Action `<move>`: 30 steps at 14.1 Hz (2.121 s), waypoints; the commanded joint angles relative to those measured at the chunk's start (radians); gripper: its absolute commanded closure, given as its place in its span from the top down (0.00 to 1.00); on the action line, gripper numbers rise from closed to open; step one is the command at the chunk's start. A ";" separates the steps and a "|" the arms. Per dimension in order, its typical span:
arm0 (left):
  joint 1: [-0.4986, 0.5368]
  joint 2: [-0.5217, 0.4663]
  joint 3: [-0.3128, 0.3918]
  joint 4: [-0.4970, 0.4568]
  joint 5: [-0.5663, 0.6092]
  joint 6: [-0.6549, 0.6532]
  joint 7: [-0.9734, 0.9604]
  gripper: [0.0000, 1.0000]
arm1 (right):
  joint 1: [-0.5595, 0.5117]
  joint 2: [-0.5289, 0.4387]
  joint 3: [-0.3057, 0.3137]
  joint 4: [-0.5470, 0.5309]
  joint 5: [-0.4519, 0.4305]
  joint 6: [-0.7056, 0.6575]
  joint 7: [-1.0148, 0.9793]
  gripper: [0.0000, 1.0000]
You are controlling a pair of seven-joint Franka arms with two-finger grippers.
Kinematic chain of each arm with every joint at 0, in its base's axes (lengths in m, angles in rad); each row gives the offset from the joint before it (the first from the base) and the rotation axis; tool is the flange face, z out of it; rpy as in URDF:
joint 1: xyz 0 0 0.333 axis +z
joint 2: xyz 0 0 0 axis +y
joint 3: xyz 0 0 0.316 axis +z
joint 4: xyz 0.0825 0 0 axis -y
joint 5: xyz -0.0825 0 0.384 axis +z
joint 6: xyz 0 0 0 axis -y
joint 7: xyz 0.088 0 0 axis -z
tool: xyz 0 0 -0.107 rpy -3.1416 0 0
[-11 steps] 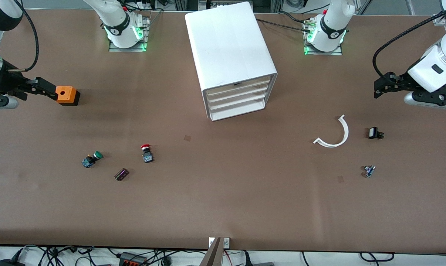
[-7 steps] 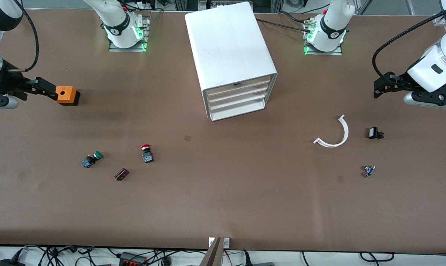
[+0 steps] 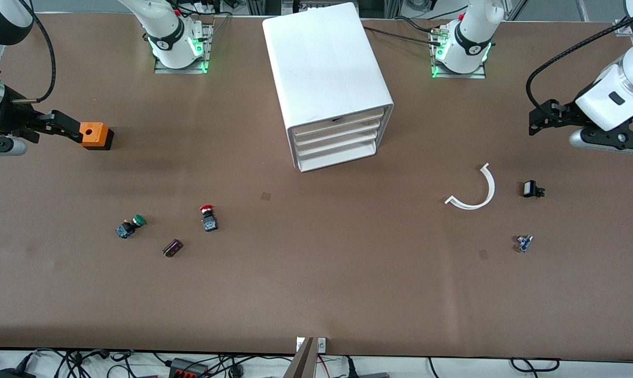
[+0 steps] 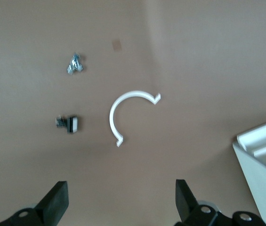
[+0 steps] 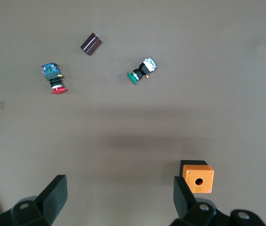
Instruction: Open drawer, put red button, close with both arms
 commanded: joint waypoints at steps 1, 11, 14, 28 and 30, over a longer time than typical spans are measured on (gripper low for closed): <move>-0.025 0.046 -0.005 0.034 -0.020 -0.152 0.021 1.00 | -0.005 0.034 0.010 0.022 -0.005 -0.003 0.003 1.00; -0.071 0.263 -0.010 -0.071 -0.528 -0.067 0.108 1.00 | 0.155 0.285 0.018 0.140 -0.005 0.014 0.004 1.00; -0.071 0.391 -0.010 -0.093 -0.739 -0.028 0.381 1.00 | 0.190 0.398 0.018 0.169 -0.004 0.135 -0.005 1.00; -0.083 0.579 -0.139 -0.357 -1.284 0.177 0.994 0.60 | 0.281 0.692 0.019 0.180 0.014 0.419 -0.020 1.00; -0.082 0.593 -0.162 -0.360 -1.292 0.177 0.994 0.59 | 0.287 0.710 0.019 0.180 0.021 0.421 -0.011 1.00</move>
